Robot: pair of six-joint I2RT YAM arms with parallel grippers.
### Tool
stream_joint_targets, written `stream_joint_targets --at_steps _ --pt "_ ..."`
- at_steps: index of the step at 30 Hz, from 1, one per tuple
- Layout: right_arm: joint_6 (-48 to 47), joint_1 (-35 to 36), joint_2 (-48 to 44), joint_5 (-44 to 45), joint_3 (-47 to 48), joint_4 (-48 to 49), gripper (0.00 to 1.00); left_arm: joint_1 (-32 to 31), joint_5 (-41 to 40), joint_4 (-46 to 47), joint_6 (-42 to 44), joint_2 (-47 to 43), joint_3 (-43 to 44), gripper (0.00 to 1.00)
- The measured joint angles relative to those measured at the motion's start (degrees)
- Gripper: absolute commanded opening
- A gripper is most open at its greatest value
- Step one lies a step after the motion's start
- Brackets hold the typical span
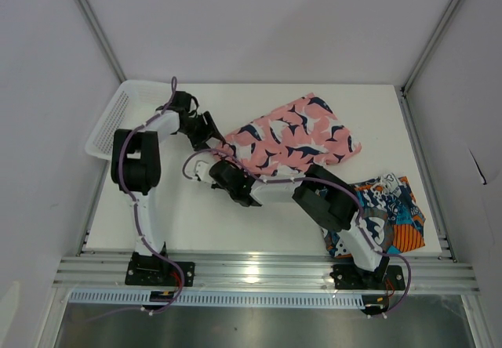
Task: Fold and stack the shorts
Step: Fold the shorts
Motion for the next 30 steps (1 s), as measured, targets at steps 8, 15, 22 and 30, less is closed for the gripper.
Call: stream_joint_targets --at_steps 8,15,22,30 --pt "4.2 -2.4 -2.0 -3.7 -2.0 0.5 0.00 2.5 2.7 0.6 -2.6 -9.8 -5.5 0.76" --pt "8.7 -5.2 -5.0 -8.9 -5.0 1.2 0.00 3.0 4.5 4.6 -5.2 -17.2 -15.2 0.77" --pt "11.9 -7.7 -8.0 -13.1 -7.1 2.1 0.00 2.5 7.1 12.9 -9.4 -19.8 -28.0 0.78" --pt "13.4 -8.5 -9.8 -15.8 -8.2 2.6 0.00 -0.9 10.4 21.9 -15.3 -19.9 -29.6 0.81"
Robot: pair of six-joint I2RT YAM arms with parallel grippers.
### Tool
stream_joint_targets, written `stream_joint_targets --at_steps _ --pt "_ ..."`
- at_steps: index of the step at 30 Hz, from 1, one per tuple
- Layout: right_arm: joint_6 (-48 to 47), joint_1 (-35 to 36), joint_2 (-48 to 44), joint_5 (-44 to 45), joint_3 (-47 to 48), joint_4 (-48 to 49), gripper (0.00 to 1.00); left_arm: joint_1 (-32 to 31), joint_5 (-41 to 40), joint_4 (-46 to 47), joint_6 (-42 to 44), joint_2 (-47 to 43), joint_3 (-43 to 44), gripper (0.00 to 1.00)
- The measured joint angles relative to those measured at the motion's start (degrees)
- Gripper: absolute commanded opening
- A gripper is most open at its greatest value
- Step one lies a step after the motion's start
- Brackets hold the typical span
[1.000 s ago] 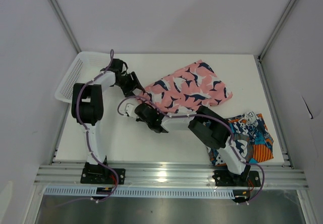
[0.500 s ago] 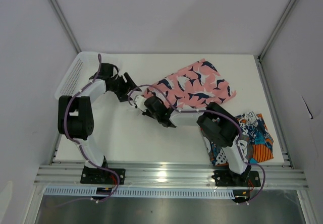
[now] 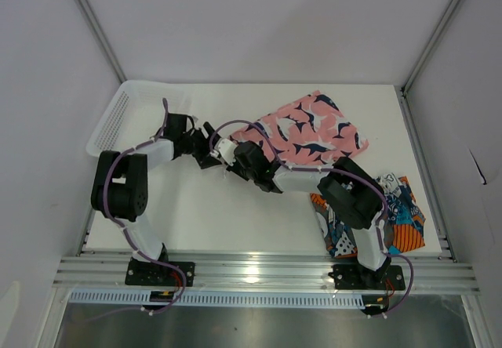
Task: Fold and stack the shorts
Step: Fold the shorts
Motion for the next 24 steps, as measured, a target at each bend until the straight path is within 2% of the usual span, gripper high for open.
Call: stream_joint_targets --at_steps 9,24 --pt "1.3 -0.5 -1.0 -1.2 -0.1 0.6 0.00 -0.9 1.9 9.3 -5.7 0.0 -3.4 0.83" --pt "3.7 -0.7 -1.0 0.2 -0.1 2.1 0.00 -2.4 2.6 13.5 -10.3 0.0 -5.7 0.84"
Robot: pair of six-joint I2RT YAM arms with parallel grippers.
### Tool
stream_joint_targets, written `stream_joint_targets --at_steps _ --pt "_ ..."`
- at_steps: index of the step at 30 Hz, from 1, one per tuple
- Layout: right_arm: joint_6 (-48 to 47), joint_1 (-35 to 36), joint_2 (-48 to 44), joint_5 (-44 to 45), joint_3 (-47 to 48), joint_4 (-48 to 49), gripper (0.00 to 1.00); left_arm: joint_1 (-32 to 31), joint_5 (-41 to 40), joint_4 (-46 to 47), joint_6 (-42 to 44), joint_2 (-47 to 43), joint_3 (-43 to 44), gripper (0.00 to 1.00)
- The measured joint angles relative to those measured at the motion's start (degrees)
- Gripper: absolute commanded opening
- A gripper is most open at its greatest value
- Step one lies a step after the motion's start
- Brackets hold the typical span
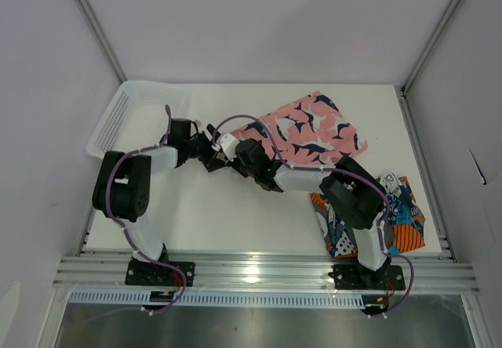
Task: Fold and stack the shorts
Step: Fold the shorts
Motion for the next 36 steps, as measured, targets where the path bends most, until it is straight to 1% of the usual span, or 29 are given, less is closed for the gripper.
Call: stream_joint_targets --at_steps 6,12,17,24,26,28,29,31,32,33,34,35,36 --pt "0.9 -0.2 0.0 0.3 0.0 0.8 0.00 -1.3 -1.1 3.2 -3.0 0.0 -2.4 0.84" --pt "1.4 -0.2 0.0 0.2 0.0 1.1 0.00 -1.9 -3.4 8.4 -7.4 0.2 -4.3 0.84" --pt "1.9 -0.2 0.0 0.0 0.0 1.2 0.00 -2.1 -5.1 14.1 -11.0 2.1 -4.4 0.82" --pt "2.1 -0.2 0.0 0.0 0.0 1.6 0.00 -2.7 -6.6 17.6 -13.1 5.3 -4.4 0.80" --pt "2.2 -0.2 0.0 0.0 0.0 1.6 0.00 -3.1 -6.9 18.2 -13.6 6.1 -4.4 0.73" --pt "2.2 -0.2 0.0 -0.1 0.0 1.6 0.00 -3.3 -7.0 19.6 -14.1 6.6 -4.5 0.64" --pt "2.2 -0.2 0.0 -0.2 -0.1 1.6 0.00 -3.3 -7.0 20.2 -14.5 6.8 -4.5 0.54" --pt "2.2 -0.2 -0.1 -0.4 -0.4 1.8 0.00 -3.4 -7.1 21.4 -15.1 7.3 -4.5 0.44" --pt "2.2 -0.2 -0.2 -0.4 -0.6 2.0 0.00 -3.4 -7.1 21.6 -15.0 7.5 -4.5 0.35" --pt "2.2 -0.1 -0.3 -0.4 -0.8 2.0 0.00 -3.4 -7.2 21.7 -15.1 7.6 -4.5 0.32" --pt "2.2 0.0 -0.3 -0.3 -0.8 2.1 0.01 -3.4 -7.4 21.7 -14.9 7.6 -4.5 0.27" --pt "2.1 0.2 -0.3 -0.3 -0.8 2.3 0.03 -3.4 -7.5 21.5 -14.8 7.6 -4.5 0.17" --pt "2.1 0.4 -0.3 -0.1 -0.9 2.4 0.14 -3.4 -7.5 21.3 -14.8 7.6 -4.5 0.12"
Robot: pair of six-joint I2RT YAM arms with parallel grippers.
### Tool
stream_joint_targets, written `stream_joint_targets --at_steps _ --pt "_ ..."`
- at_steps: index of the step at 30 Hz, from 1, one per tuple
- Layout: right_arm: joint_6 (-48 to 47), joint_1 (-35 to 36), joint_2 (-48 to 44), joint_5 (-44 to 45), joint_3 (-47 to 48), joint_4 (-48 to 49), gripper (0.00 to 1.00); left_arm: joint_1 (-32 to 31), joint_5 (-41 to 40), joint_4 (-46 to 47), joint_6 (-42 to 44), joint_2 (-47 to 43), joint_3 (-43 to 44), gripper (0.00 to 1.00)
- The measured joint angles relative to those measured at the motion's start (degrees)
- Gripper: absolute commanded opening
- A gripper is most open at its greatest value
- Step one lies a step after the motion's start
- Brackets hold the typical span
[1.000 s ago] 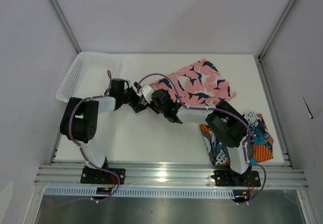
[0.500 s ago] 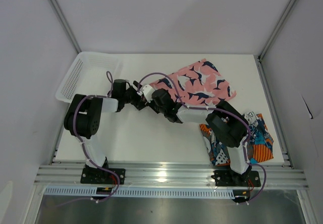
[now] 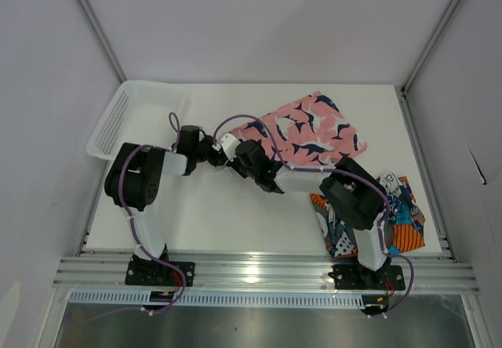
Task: Fold and stack the shorts
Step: Fold the shorts
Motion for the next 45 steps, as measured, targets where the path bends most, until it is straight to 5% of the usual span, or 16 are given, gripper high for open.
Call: stream_joint_targets --at_steps 3,12,14,20,25,32,45 --pt "0.1 0.7 0.0 0.1 -0.4 0.0 0.39 0.0 0.1 -2.3 1.4 0.0 0.7 0.00" --pt "6.8 -1.1 -11.2 -10.1 -7.1 0.9 0.44 -0.1 -0.9 -16.7 12.1 0.4 10.5 0.00" --pt "9.6 -3.5 -15.2 -12.7 -8.9 2.0 0.39 -0.1 -1.7 -20.7 14.9 0.4 12.3 0.00" --pt "22.5 -13.9 -19.3 -18.6 -10.5 6.2 0.00 -0.1 -4.9 -33.9 23.1 0.4 17.9 0.00" --pt "35.5 -20.1 -16.0 -19.5 -12.0 9.5 0.00 0.4 -7.2 -42.8 29.3 0.2 23.2 0.00" --pt "53.2 -20.1 -7.9 -17.7 -19.6 23.0 0.00 3.7 -9.3 -52.0 35.1 -1.7 24.5 0.00" --pt "70.8 -7.9 -0.9 7.4 -25.6 38.5 0.00 6.3 -14.8 -64.2 39.7 -7.8 31.1 0.00"
